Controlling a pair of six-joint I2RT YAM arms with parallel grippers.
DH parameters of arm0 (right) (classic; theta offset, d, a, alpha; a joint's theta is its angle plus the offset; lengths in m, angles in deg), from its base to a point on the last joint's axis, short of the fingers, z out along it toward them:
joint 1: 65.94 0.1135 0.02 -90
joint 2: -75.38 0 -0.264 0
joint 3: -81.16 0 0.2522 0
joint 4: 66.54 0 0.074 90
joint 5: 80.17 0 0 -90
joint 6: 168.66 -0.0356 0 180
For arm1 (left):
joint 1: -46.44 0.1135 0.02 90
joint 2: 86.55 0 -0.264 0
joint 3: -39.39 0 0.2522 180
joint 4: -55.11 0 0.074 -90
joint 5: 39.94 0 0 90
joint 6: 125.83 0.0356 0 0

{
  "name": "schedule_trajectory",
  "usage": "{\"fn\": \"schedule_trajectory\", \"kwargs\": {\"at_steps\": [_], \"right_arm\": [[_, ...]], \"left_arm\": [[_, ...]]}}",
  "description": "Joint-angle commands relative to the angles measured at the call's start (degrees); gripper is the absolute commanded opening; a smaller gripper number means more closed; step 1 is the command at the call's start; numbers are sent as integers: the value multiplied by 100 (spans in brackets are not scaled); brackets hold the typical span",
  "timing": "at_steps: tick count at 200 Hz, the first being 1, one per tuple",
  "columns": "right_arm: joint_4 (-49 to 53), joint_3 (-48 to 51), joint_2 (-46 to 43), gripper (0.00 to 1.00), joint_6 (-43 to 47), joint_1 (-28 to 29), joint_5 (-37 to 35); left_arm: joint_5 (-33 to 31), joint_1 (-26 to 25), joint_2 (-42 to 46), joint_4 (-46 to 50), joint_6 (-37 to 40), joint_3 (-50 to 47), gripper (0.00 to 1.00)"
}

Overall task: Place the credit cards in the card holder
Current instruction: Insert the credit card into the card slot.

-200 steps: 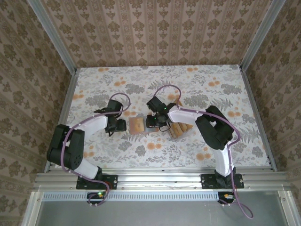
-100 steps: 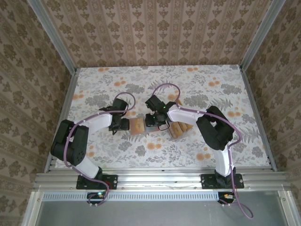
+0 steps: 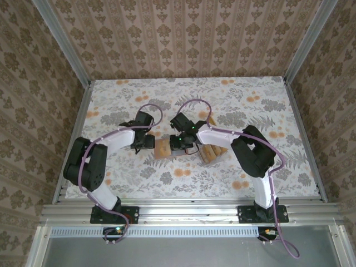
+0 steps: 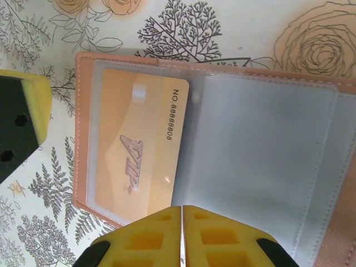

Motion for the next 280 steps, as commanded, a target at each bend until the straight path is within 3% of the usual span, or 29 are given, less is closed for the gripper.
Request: {"fn": "schedule_trajectory", "kwargs": {"at_steps": [1,186,280], "right_arm": [[-28,-160,146,9,-115,40,152],[39,-537,593,9,-151,99,304],[116,-489,629,9,-138,104,242]], "left_arm": [[-140,-28,-96,-44,132,115,64],[-141,-221,-407,-161,127,-50,59],[-453,-104,-377,247,379,369,62]]}}
